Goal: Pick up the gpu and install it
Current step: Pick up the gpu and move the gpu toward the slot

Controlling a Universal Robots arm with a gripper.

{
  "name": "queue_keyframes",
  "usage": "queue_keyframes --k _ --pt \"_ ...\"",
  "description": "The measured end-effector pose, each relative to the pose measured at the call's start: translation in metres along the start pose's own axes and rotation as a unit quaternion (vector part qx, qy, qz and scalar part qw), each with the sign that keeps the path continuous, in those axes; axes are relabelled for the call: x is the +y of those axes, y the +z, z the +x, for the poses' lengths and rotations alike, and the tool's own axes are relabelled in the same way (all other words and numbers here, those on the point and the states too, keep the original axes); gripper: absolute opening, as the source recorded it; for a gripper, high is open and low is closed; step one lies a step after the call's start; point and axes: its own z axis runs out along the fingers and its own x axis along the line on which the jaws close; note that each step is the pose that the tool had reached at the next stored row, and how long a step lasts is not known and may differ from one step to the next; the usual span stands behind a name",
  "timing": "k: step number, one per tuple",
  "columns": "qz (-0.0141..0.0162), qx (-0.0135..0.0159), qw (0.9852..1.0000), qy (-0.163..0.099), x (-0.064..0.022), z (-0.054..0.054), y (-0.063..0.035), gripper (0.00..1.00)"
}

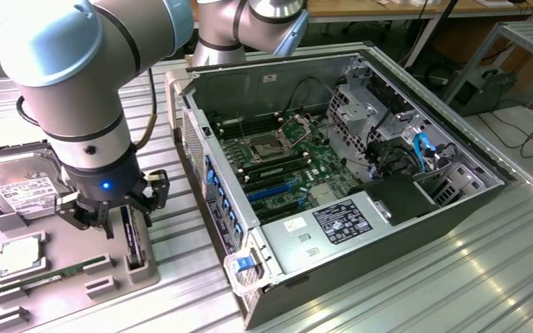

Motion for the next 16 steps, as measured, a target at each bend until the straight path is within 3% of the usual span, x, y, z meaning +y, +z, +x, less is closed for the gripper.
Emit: queue_keyframes --k 3,5,9,10,14,15,16 --pt "0.0 0.0001 1.0 0.0 -0.0014 0.0 0.0002 0.59" --pt "0.0001 0.0001 1.0 0.0 -0.0019 0.0 0.0002 0.45" --pt "-0.0001 0.0001 1.0 0.0 -0.0056 -0.0002 0.0003 0.44" --pt "-0.0001 0.0001 1.0 0.0 -0.0057 -0.0002 0.0003 0.36" --pt "-0.0001 0.0 1.0 0.0 -0.0059 -0.0008 0.0004 0.35" --pt "-0.0001 0.0001 1.0 0.0 -0.0059 -0.001 0.0004 0.28" --pt "-0.0001 0.0001 1.0 0.0 -0.0059 -0.0011 0.0004 0.28"
